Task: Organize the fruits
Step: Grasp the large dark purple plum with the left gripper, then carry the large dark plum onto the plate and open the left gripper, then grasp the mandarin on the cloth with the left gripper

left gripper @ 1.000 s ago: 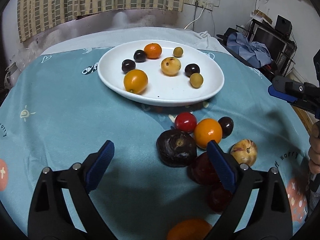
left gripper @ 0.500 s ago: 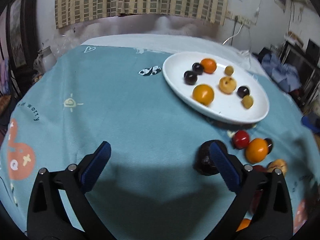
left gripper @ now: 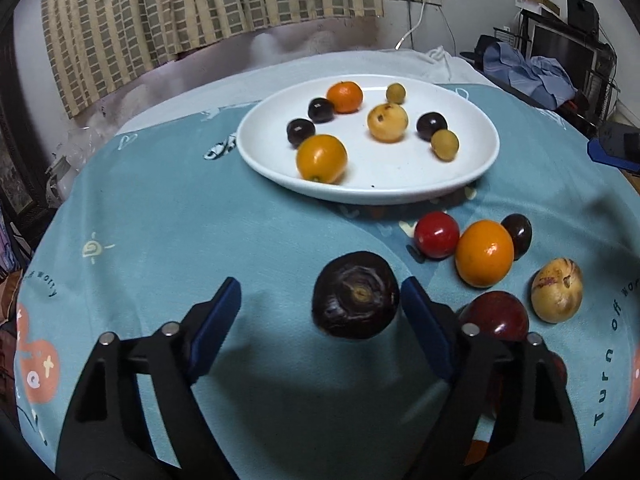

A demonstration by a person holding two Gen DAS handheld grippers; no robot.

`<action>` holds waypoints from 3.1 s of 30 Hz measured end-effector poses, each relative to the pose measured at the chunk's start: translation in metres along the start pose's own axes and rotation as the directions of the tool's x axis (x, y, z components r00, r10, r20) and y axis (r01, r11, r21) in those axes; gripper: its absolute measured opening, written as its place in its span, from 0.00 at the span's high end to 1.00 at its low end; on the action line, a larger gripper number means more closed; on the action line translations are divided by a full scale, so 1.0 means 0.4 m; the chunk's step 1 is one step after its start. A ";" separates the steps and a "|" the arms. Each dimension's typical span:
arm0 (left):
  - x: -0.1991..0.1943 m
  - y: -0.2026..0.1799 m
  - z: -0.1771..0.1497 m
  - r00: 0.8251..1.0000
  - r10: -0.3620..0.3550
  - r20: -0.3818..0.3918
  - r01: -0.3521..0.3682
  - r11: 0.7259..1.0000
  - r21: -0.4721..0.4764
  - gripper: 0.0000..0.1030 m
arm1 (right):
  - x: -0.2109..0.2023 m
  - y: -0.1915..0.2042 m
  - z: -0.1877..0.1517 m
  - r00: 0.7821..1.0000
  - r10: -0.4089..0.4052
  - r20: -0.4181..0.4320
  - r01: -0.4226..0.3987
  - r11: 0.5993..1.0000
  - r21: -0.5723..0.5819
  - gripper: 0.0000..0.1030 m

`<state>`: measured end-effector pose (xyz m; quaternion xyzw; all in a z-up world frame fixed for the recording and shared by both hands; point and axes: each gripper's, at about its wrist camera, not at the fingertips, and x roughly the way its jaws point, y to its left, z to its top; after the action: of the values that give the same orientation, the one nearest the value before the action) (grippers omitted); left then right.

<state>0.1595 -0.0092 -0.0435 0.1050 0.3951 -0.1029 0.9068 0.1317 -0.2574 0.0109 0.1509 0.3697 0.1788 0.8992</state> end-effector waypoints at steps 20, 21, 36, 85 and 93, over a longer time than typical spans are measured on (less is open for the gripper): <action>-0.005 0.046 0.001 0.998 -0.069 -0.010 0.068 0.994 -0.090 0.57 | 0.105 0.015 -0.042 0.985 0.062 -0.160 -0.069 0.997 -0.038 0.56; -0.005 0.043 0.002 0.998 -0.069 -0.009 0.067 0.994 -0.087 0.57 | 0.114 0.017 -0.045 0.983 0.063 -0.172 -0.071 0.997 -0.039 0.59; 0.014 0.030 -0.002 0.996 -0.080 -0.039 0.077 0.995 -0.071 0.57 | 0.190 0.005 -0.062 0.967 0.059 -0.248 -0.055 0.998 0.024 0.67; -0.133 0.021 0.107 0.980 -0.134 0.145 0.155 0.977 -0.147 0.12 | -0.022 -0.040 0.136 0.993 0.044 0.108 -0.057 0.990 0.126 0.39; -0.258 0.001 -0.139 0.986 -0.094 0.141 0.109 0.989 -0.097 0.08 | -0.034 -0.028 -0.034 0.999 0.027 0.036 -0.029 0.997 0.071 0.39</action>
<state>0.0521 0.0172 -0.0044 0.0300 0.3422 -0.1351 0.9294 0.1152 -0.2714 0.0055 0.1914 0.3581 0.1754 0.8969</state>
